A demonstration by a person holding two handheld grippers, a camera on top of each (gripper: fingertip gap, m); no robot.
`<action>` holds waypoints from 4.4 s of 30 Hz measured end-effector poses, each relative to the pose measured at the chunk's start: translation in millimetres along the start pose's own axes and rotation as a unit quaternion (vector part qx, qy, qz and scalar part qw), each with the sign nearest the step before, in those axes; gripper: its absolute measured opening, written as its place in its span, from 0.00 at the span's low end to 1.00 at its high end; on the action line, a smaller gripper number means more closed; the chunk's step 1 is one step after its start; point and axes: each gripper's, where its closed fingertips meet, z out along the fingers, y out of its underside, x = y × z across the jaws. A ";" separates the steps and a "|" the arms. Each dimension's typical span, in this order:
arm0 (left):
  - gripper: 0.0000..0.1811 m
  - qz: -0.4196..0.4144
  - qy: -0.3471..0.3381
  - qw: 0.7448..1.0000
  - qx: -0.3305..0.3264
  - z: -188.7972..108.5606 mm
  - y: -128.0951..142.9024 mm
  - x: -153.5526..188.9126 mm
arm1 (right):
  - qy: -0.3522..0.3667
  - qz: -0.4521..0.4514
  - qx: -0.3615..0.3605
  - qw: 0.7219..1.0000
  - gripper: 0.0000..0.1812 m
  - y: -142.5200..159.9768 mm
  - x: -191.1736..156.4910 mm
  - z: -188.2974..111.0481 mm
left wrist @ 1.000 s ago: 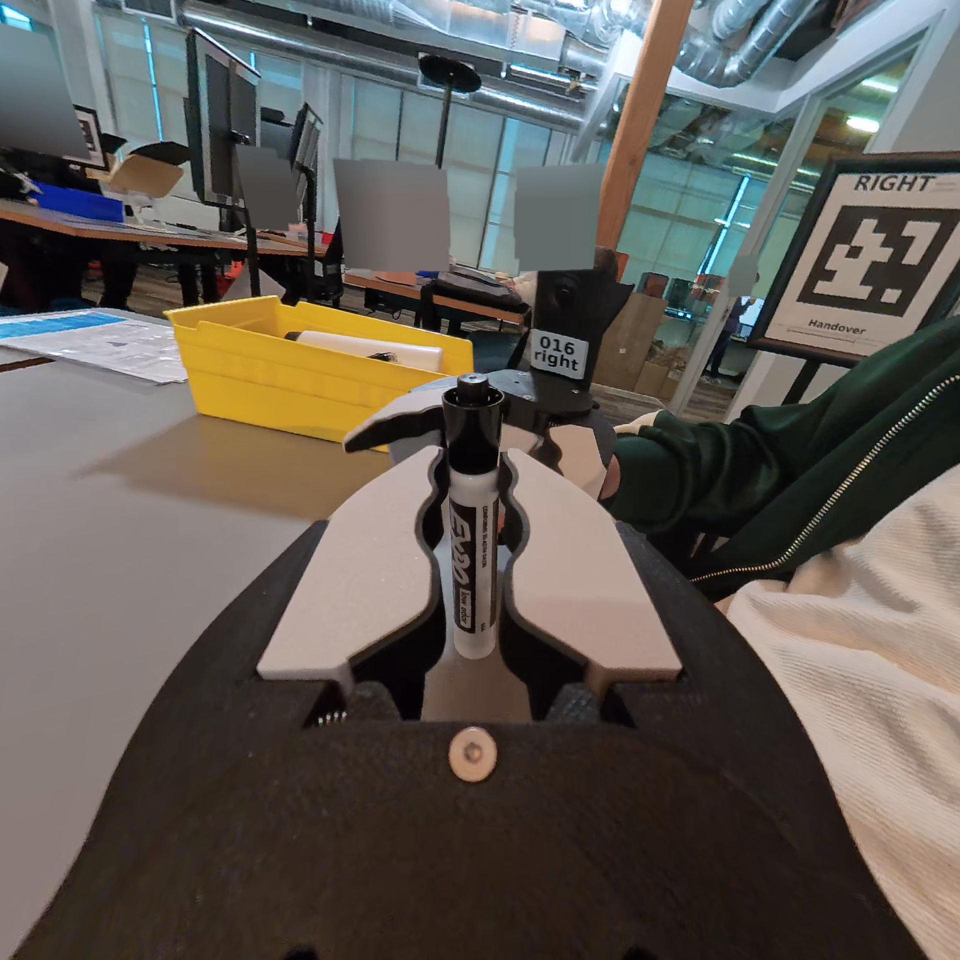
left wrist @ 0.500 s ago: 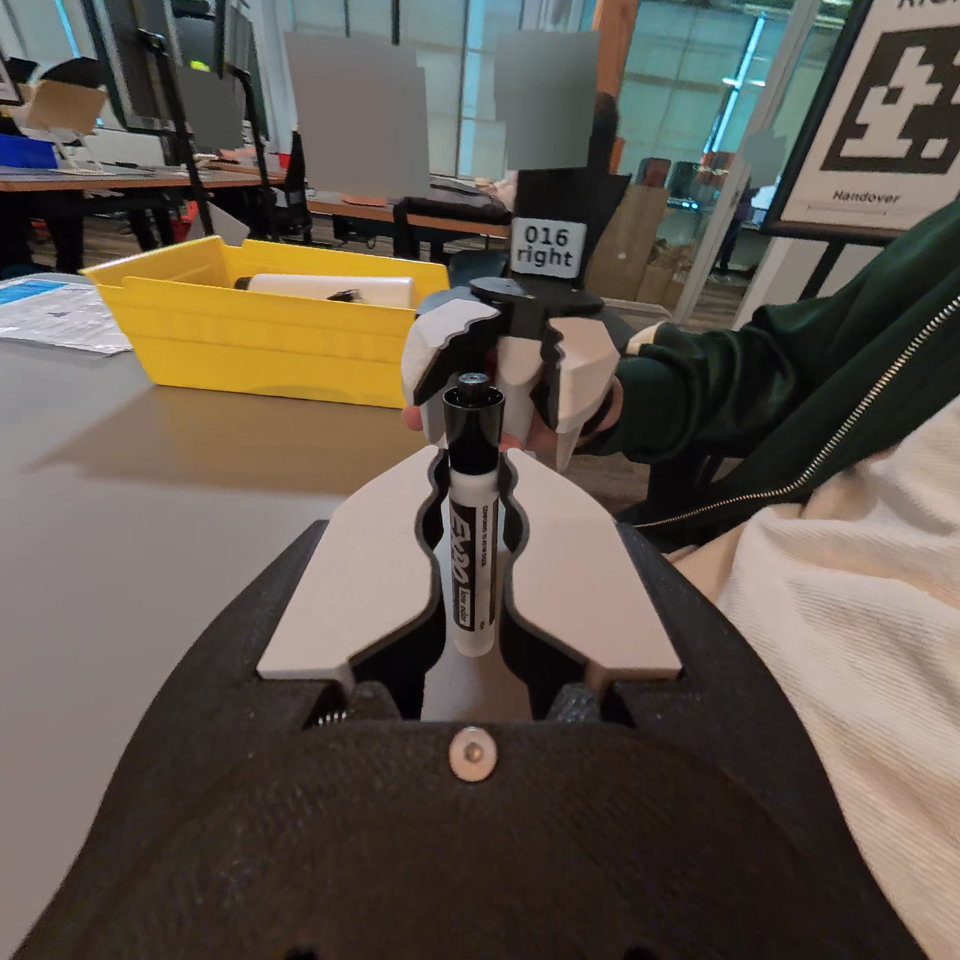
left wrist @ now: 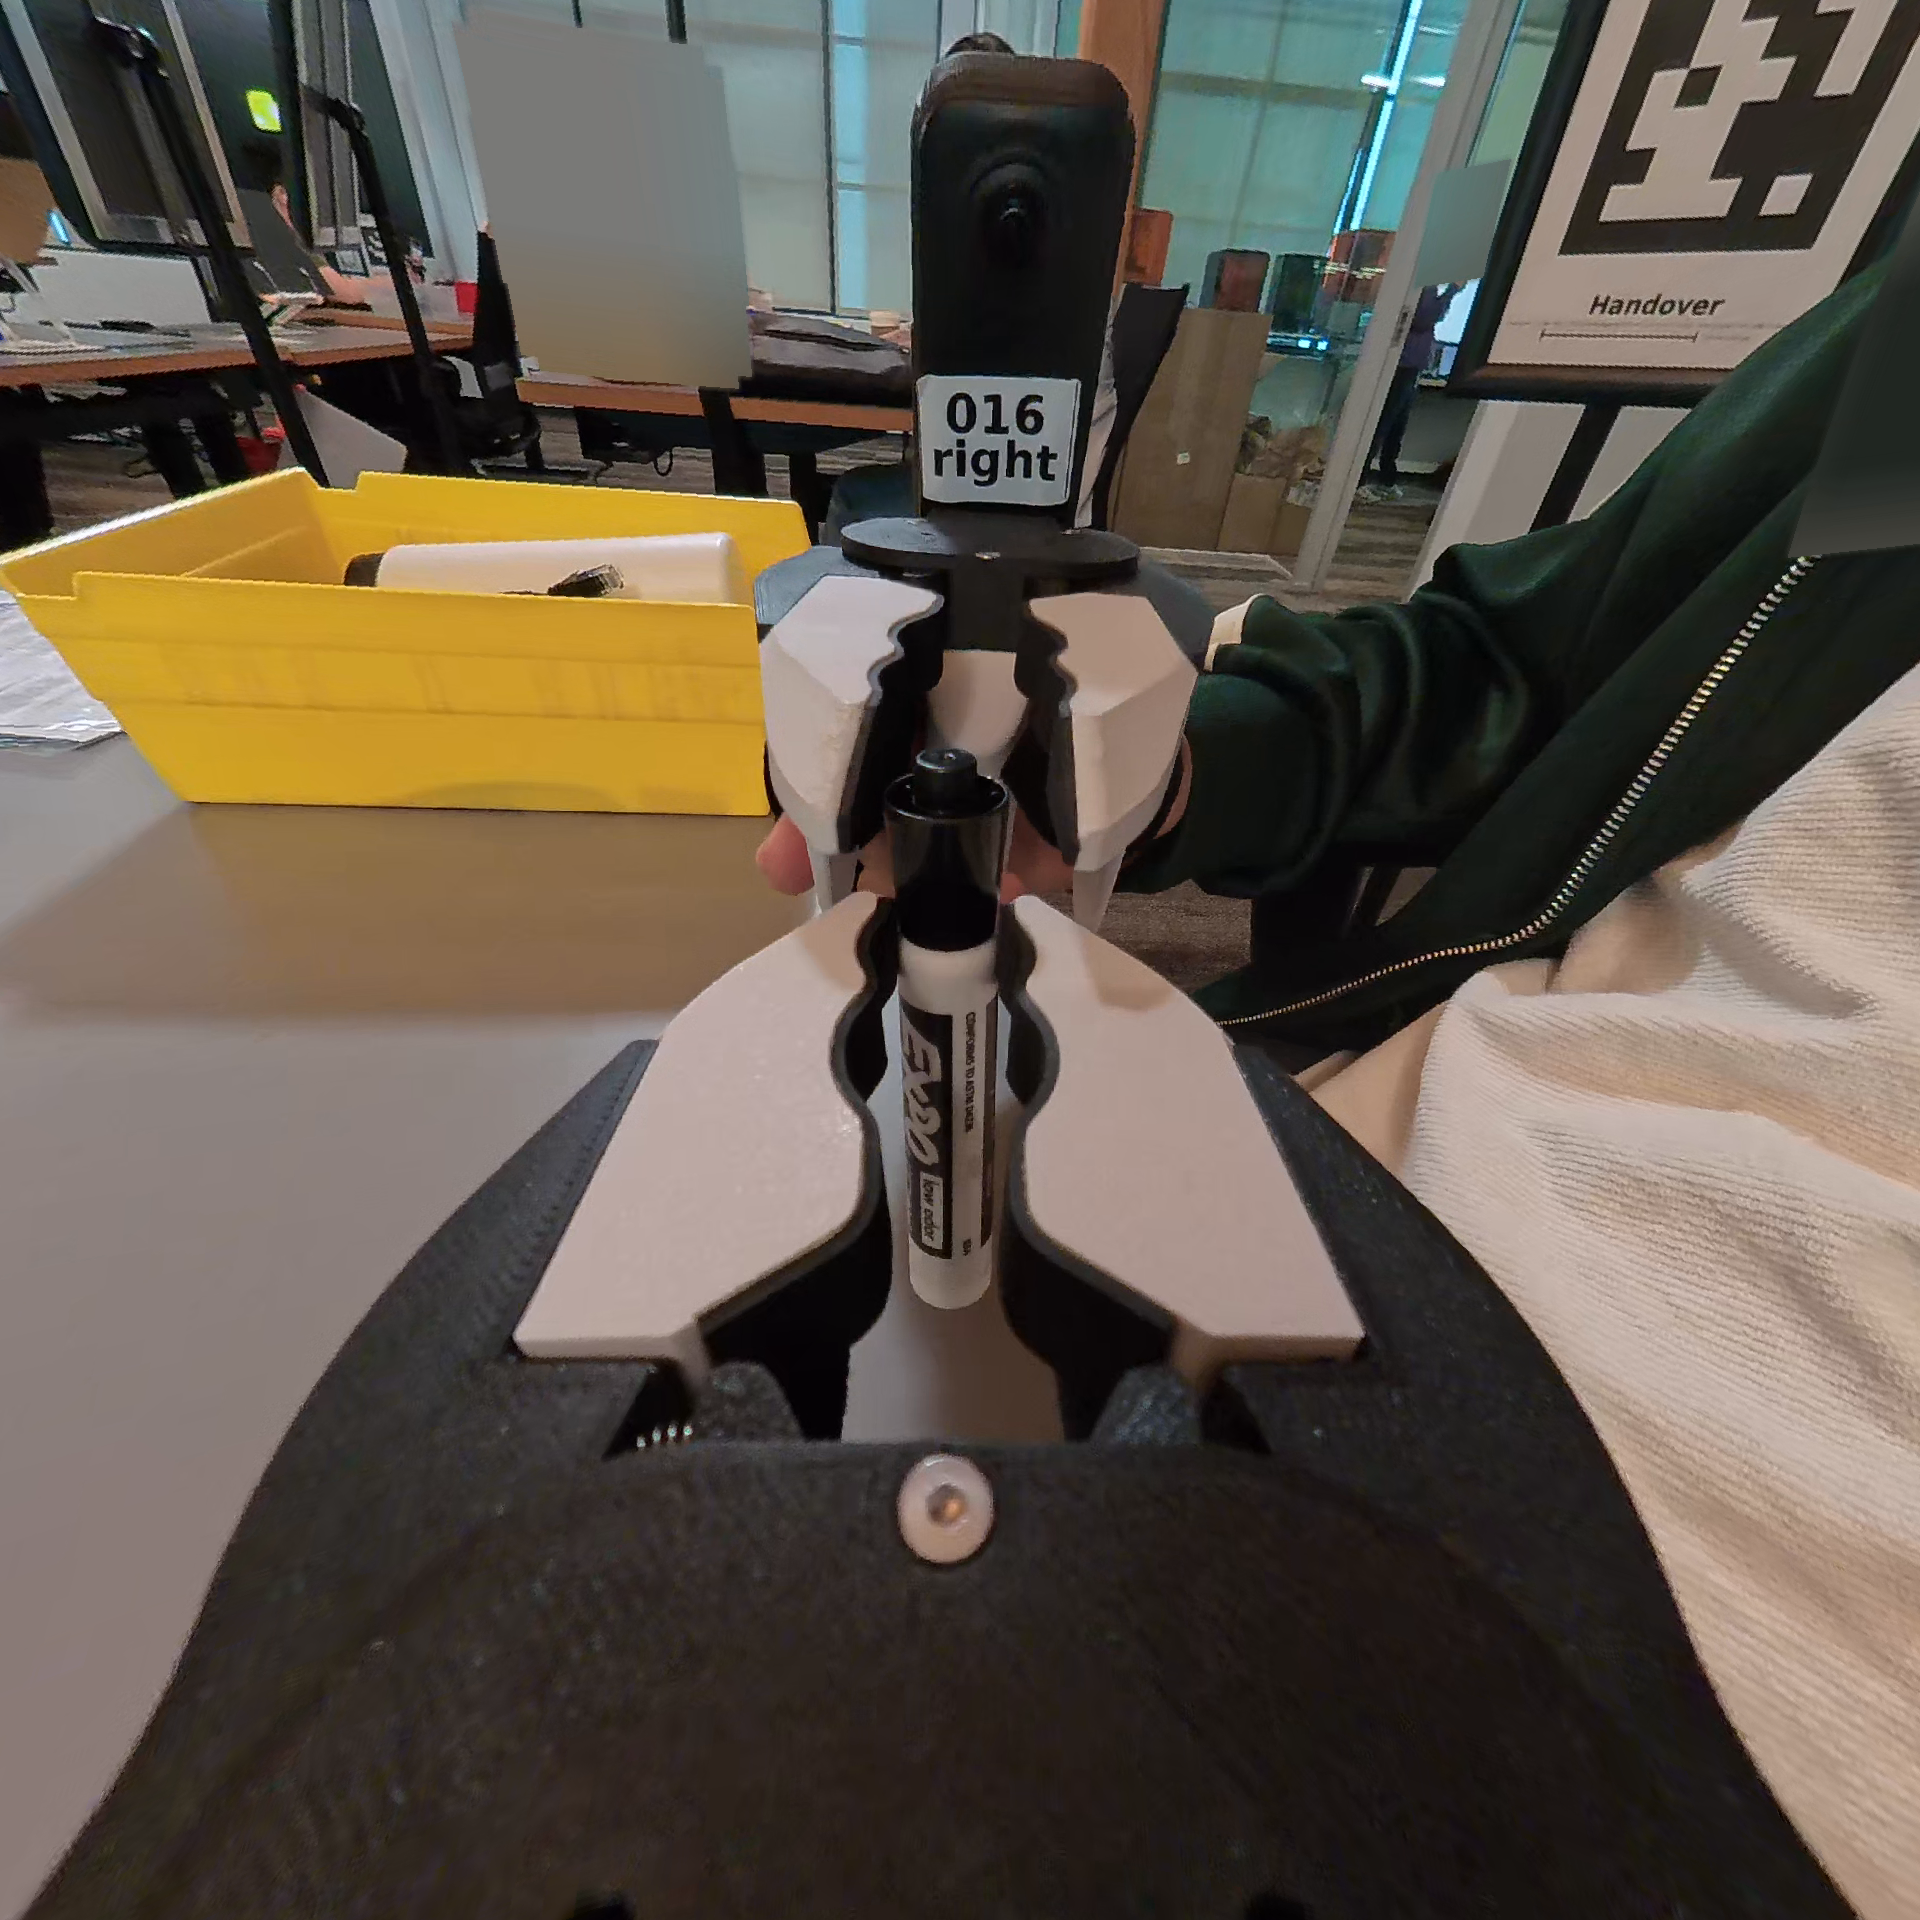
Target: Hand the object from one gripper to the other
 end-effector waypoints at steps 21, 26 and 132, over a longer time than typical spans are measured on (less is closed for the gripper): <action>0.11 0.012 -0.001 1.000 -0.006 1.4 1.6 1.0 | 0.004 0.010 0.009 1.000 0.05 -4.3 1.4 -3.4; 0.12 0.014 -0.003 1.000 0.003 1.0 0.5 0.2 | 0.007 0.012 0.006 1.000 0.05 -4.2 2.1 -3.5; 0.30 -0.041 -0.028 0.995 -0.090 -5.5 39.2 -29.3 | 0.081 0.014 -0.014 0.997 0.10 9.0 33.0 -11.7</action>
